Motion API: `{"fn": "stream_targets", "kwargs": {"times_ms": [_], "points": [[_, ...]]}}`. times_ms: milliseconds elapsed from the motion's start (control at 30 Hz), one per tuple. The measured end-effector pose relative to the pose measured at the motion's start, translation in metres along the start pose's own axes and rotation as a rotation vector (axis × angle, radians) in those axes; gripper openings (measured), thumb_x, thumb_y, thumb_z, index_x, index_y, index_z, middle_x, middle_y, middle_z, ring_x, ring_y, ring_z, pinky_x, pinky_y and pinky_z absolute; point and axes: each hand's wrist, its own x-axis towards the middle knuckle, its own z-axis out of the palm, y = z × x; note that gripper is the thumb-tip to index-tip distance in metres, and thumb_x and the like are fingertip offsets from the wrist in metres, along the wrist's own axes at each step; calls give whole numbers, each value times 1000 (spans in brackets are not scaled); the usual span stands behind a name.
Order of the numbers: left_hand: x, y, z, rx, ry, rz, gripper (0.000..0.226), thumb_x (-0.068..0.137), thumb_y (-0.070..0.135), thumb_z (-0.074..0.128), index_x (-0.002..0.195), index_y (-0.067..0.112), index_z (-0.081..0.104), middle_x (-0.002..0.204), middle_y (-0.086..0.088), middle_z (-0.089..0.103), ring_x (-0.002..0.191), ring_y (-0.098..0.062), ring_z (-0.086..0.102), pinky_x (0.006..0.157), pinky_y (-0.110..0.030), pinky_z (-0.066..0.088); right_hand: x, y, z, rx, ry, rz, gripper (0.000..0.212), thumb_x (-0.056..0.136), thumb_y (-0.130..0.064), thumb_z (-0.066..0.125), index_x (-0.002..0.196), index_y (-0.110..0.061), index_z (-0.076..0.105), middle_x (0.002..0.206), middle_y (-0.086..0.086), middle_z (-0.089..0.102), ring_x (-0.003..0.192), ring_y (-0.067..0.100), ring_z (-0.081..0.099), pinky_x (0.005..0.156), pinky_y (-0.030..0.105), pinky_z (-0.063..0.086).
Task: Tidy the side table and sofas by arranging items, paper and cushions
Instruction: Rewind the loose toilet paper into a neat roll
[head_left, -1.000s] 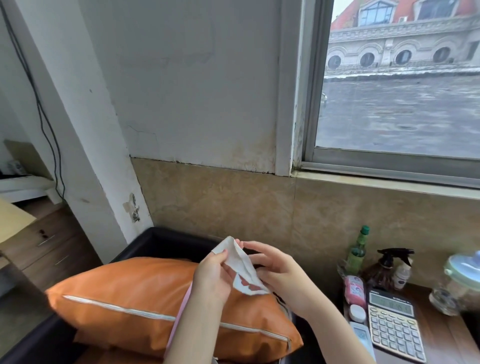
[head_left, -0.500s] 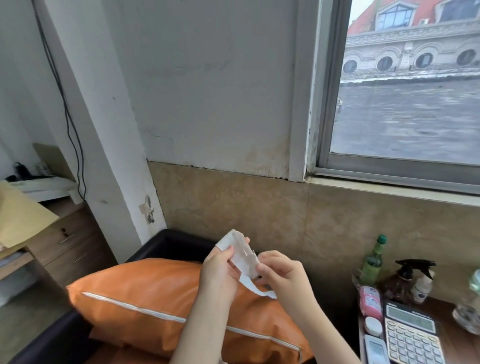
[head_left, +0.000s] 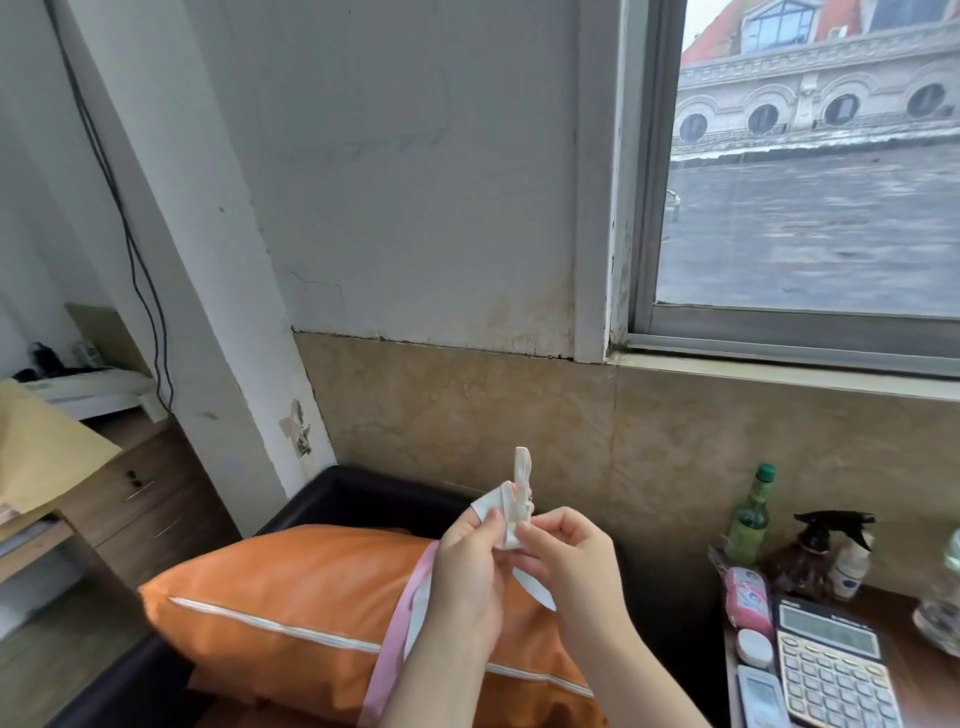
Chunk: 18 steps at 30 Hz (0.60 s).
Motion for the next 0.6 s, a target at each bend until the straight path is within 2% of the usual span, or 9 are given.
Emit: {"fn": "stream_targets", "kwargs": {"times_ms": [67, 167, 267, 367, 400, 467, 533, 600], "points": [[-3, 0, 1, -6, -12, 14, 29, 99, 2, 36, 101, 1, 65, 88, -12, 72, 80, -18, 68, 79, -29, 51, 0, 1, 1, 53, 0, 13, 16, 82, 8, 62, 67, 4, 57, 67, 14, 66, 65, 18, 67, 59, 21, 54], [-6, 0, 0, 32, 3, 64, 24, 96, -2, 43, 104, 4, 65, 100, -8, 73, 95, -15, 68, 90, -32, 48, -1, 2, 5, 97, -51, 41, 22, 78, 11, 64, 61, -1, 58, 75, 19, 66, 74, 24, 66, 71, 29, 56], [-6, 0, 1, 74, 51, 112, 26, 94, -8, 43, 103, 4, 65, 94, -8, 74, 88, -14, 70, 82, -30, 51, -1, 5, 4, 164, -79, 61, 40, 77, 16, 62, 48, -11, 54, 81, 24, 64, 80, 29, 65, 72, 32, 55], [-7, -2, 2, 82, 97, 128, 27, 92, -9, 45, 102, 6, 65, 93, -11, 73, 89, -20, 70, 83, -33, 52, -1, 7, 3, 105, -54, 22, 25, 78, 16, 60, 62, -3, 53, 79, 22, 62, 78, 26, 65, 63, 27, 55], [-8, -4, 1, 76, 101, 129, 27, 92, -10, 45, 102, 6, 65, 94, -12, 73, 90, -20, 70, 85, -35, 51, -1, 10, 3, 17, -26, -42, 21, 78, 14, 61, 68, -2, 53, 78, 18, 61, 75, 24, 64, 61, 25, 55], [-8, -5, 2, 50, 90, 126, 28, 92, -10, 44, 102, 5, 65, 95, -13, 73, 87, -21, 70, 84, -36, 52, 2, 16, 0, -260, 45, -316, 21, 77, 7, 66, 74, -10, 55, 79, 4, 63, 75, 18, 63, 63, 23, 52], [-8, -4, 3, 8, 77, 113, 29, 92, -12, 42, 99, 4, 66, 93, -14, 72, 86, -22, 69, 81, -33, 53, 4, 19, -5, -515, 18, -657, 26, 74, 2, 61, 81, -23, 60, 92, -10, 62, 88, 8, 62, 74, 15, 48], [-8, -2, 5, -51, 58, 82, 32, 91, -14, 39, 99, 2, 66, 89, -14, 72, 83, -21, 69, 73, -26, 56, 8, 26, -11, -675, -80, -876, 38, 69, -4, 55, 94, -31, 63, 108, -13, 61, 108, 1, 55, 89, 13, 43]]}}
